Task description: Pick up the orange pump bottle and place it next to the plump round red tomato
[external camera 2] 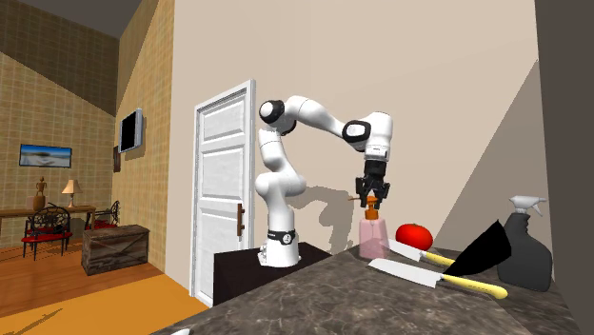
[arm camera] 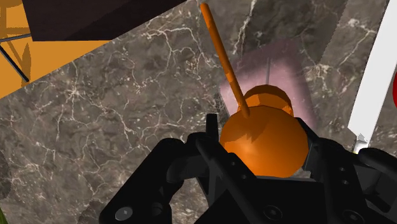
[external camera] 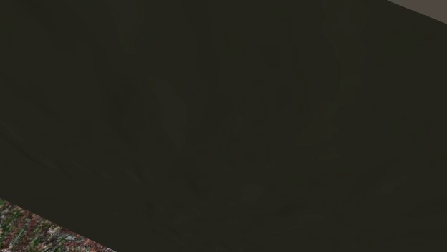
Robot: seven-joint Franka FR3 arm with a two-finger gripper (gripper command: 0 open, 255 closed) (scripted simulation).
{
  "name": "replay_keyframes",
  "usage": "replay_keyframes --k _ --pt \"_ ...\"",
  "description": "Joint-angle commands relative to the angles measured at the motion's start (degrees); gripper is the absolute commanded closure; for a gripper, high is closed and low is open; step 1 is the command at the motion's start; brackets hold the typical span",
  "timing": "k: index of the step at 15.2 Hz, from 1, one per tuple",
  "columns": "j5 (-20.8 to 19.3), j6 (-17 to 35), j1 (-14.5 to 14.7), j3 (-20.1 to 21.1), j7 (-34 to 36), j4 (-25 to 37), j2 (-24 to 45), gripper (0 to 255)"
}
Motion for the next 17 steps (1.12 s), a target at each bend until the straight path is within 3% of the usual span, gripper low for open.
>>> replay_keyframes --k 1,2,3,8,12,17 --pt "0.0 0.0 0.0 0.0 0.0 0.0 0.0 255" --pt "0.0 0.0 0.0 0.0 0.0 0.0 0.0 255" --pt "0.0 0.0 0.0 0.0 0.0 0.0 0.0 0" --pt "0.0 0.0 0.0 0.0 0.0 0.0 0.0 0" --pt "0.1 -7.6 0.1 -0.4 -0.2 6.5 -1.2 0" --pt "0.0 -7.6 0.1 -0.4 -0.2 6.5 -1.2 0"
